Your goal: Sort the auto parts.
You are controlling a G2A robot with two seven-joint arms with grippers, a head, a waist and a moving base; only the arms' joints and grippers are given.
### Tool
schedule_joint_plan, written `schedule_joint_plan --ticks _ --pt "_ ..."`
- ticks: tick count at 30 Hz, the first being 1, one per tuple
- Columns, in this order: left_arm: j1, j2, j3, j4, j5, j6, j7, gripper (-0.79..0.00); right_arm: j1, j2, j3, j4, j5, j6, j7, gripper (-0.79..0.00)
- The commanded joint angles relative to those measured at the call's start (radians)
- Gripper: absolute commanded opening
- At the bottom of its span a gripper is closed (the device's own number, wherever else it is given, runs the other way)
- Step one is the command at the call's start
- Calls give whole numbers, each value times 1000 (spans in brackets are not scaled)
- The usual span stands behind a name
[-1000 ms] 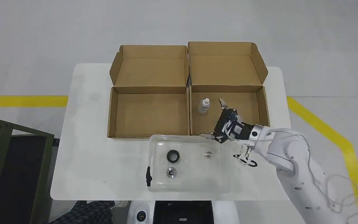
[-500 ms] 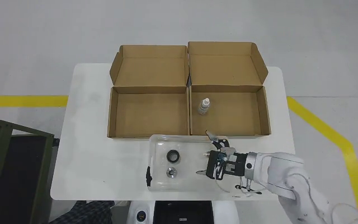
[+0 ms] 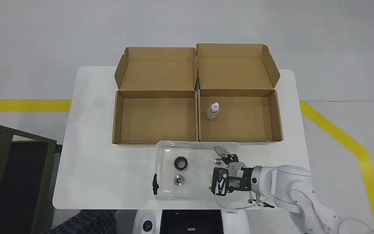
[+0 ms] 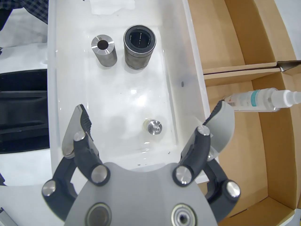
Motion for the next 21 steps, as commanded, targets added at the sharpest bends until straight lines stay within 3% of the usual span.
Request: schedule_joint_plan --ticks 1,21 --pt "0 0 0 0 0 0 0 0 3 0 -8 5 -6 4 15 0" --pt "0 0 0 0 0 0 0 0 74 -3 -93 80 -12 58 161 0"
